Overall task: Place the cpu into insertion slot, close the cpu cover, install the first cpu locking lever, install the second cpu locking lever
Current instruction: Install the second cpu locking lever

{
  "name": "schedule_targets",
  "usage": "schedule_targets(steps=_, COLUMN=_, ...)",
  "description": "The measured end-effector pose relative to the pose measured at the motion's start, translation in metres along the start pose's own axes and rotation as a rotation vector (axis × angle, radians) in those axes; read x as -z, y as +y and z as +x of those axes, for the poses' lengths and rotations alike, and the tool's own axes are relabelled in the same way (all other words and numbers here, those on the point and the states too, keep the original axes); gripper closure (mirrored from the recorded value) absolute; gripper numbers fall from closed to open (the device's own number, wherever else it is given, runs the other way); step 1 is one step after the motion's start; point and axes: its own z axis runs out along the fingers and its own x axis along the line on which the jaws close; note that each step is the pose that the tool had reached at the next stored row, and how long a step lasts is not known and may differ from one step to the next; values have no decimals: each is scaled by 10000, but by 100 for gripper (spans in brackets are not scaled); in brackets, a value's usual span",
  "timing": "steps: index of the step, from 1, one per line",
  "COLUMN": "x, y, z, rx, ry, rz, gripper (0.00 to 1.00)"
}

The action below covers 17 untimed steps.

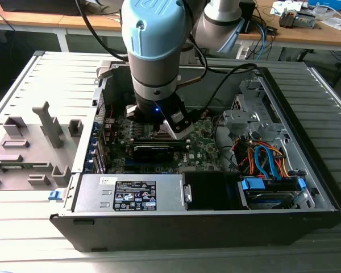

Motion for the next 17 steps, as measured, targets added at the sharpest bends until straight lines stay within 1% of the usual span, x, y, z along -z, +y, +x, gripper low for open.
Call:
schedule_targets(steps=1, x=-1, y=-3, z=-25, rx=-14, ry=40, rz=-19, gripper=89)
schedule_targets(steps=2, x=-6, y=-5, z=-36, rx=-39, ry=107, rz=-31, gripper=89)
schedule_targets(steps=3, x=-13, y=-7, z=-52, rx=-134, ry=388, rz=-16, gripper=89)
schedule_targets(steps=4, x=-19, y=-8, z=-64, rx=-208, ry=601, rz=-2, gripper=89)
schedule_targets(steps=5, x=-24, y=-10, z=-81, rx=-270, ry=787, rz=5, gripper=89)
schedule_targets(steps=7, x=-31, y=-11, z=-118, rx=-355, ry=1041, rz=17, gripper=89)
schedule_targets(steps=8, x=-34, y=-14, z=-144, rx=-391, ry=1142, rz=13, gripper=89)
schedule_targets(steps=9, x=-34, y=-15, z=-159, rx=-397, ry=1159, rz=13, gripper=89)
schedule_targets(steps=11, x=-42, y=-18, z=-164, rx=-409, ry=1191, rz=11, gripper=89)
schedule_targets(steps=12, x=-58, y=-23, z=-163, rx=-418, ry=1218, rz=9, gripper=89)
schedule_targets(steps=14, x=-85, y=-33, z=-161, rx=-424, ry=1241, rz=7, gripper=89)
schedule_targets(steps=16, x=-149, y=-54, z=-147, rx=-429, ry=1253, rz=8, gripper=89)
schedule_targets(steps=17, x=-176, y=-62, z=-126, rx=-428, ry=1253, rz=7, gripper=89)
